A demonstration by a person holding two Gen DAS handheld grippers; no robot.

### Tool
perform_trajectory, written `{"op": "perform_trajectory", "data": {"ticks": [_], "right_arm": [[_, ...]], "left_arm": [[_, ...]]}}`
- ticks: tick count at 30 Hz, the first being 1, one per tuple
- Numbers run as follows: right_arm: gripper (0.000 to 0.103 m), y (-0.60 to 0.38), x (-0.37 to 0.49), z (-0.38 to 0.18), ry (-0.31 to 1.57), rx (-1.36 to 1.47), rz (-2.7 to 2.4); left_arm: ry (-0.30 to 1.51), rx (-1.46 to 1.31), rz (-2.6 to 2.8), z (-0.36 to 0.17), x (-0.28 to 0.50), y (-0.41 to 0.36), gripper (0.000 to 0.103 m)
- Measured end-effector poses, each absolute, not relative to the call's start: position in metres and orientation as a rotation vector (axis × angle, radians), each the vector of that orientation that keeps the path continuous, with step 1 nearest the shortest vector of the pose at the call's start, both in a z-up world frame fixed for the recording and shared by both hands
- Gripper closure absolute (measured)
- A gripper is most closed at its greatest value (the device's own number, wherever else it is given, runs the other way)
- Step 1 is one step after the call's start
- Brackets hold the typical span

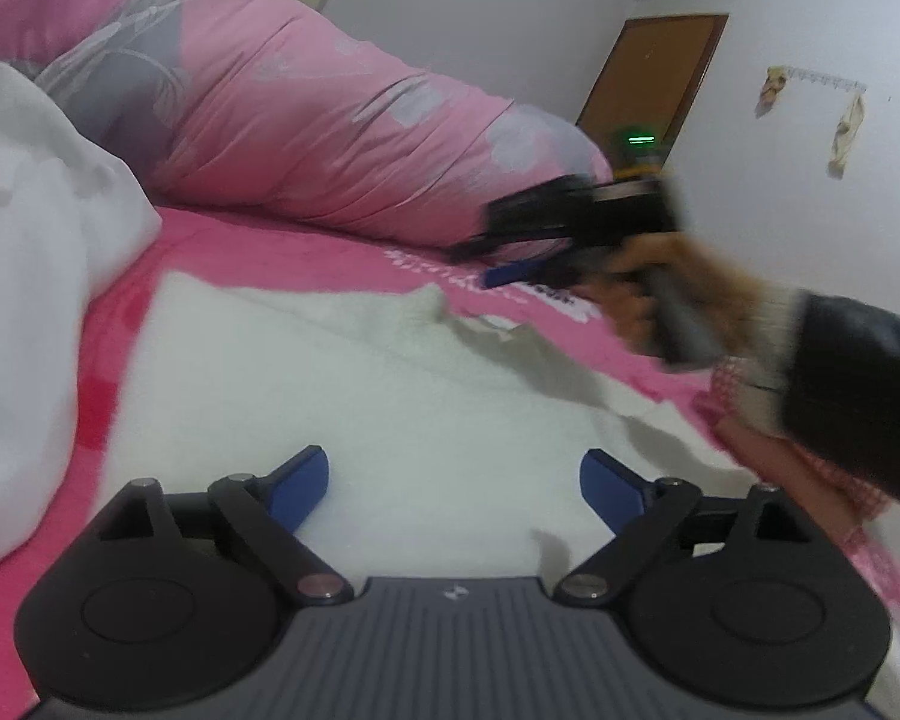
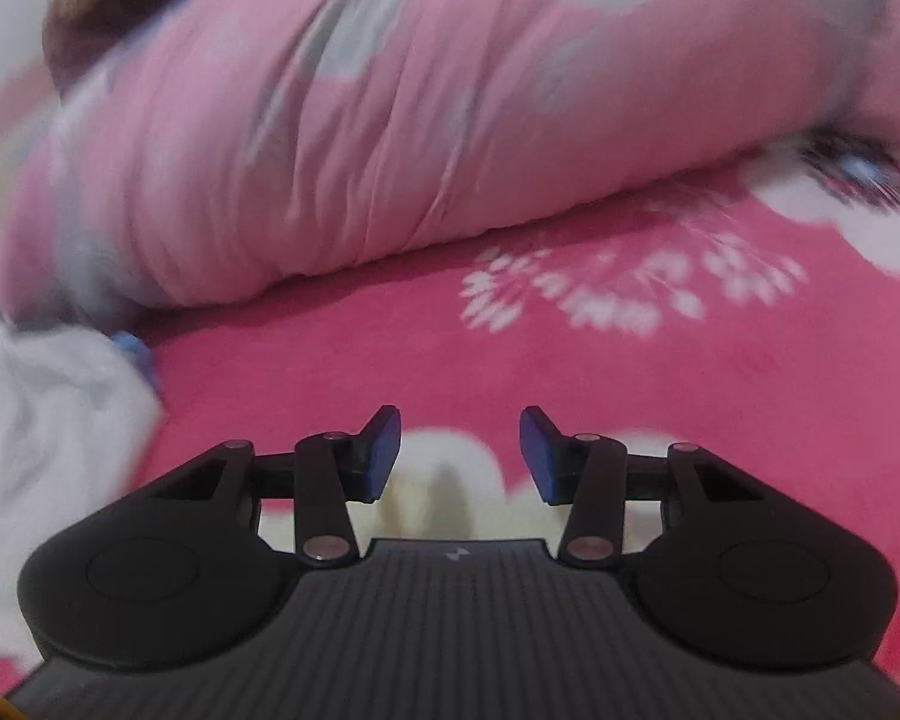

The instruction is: Fold clothes

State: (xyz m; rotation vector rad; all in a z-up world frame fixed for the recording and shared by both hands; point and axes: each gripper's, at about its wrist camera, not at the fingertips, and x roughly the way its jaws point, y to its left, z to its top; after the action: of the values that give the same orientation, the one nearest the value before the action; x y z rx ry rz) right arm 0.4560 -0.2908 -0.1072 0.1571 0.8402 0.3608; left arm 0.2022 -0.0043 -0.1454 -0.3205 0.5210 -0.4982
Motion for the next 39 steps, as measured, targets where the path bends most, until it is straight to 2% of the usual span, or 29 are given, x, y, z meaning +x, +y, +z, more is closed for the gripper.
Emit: {"op": "perform_trajectory", "data": {"ticks": [5, 7, 8, 9, 16, 22, 27, 31, 34, 36, 39], "right_arm": [[0.064, -0.266, 0.486, -0.133, 0.968, 0.075, 0.309], [0.079, -0.267, 0.475, -0.129, 0.987, 0.059, 0.342], [0.091, -0.271, 0.468, -0.126, 1.011, 0.081, 0.36], [0.097, -0.274, 0.459, -0.124, 1.032, 0.096, 0.38], [0.098, -0.276, 0.394, -0.104, 0.937, 0.023, 0.418], [0.097, -0.257, 0.357, -0.128, 0.789, -0.14, 0.415], [0.095, -0.302, 0.359, -0.103, 0.682, -0.044, 0.286], [0.098, -0.316, 0.385, -0.13, 0.762, -0.148, 0.208], [0.1, -0.332, 0.402, -0.132, 0.733, -0.059, 0.2], [0.095, -0.336, 0.405, -0.12, 0.68, -0.016, 0.177], [0.094, -0.326, 0.396, -0.104, 0.662, 0.01, 0.271]], "left_arm": [[0.514, -0.335, -0.506, -0.146, 0.201, -0.003, 0.011], [0.513, -0.339, -0.508, -0.146, 0.202, -0.003, 0.011], [0.513, -0.34, -0.509, -0.146, 0.202, -0.003, 0.011], [0.513, -0.341, -0.51, -0.146, 0.202, -0.002, 0.011], [0.513, -0.345, -0.511, -0.146, 0.205, -0.002, 0.011], [0.509, -0.351, -0.513, -0.147, 0.205, -0.001, 0.011], [0.508, -0.354, -0.514, -0.147, 0.205, -0.001, 0.011], [0.509, -0.352, -0.512, -0.146, 0.206, -0.002, 0.011], [0.508, -0.352, -0.512, -0.146, 0.206, -0.002, 0.011], [0.508, -0.354, -0.514, -0.147, 0.206, -0.001, 0.011], [0.506, -0.357, -0.516, -0.147, 0.205, -0.001, 0.011]]}}
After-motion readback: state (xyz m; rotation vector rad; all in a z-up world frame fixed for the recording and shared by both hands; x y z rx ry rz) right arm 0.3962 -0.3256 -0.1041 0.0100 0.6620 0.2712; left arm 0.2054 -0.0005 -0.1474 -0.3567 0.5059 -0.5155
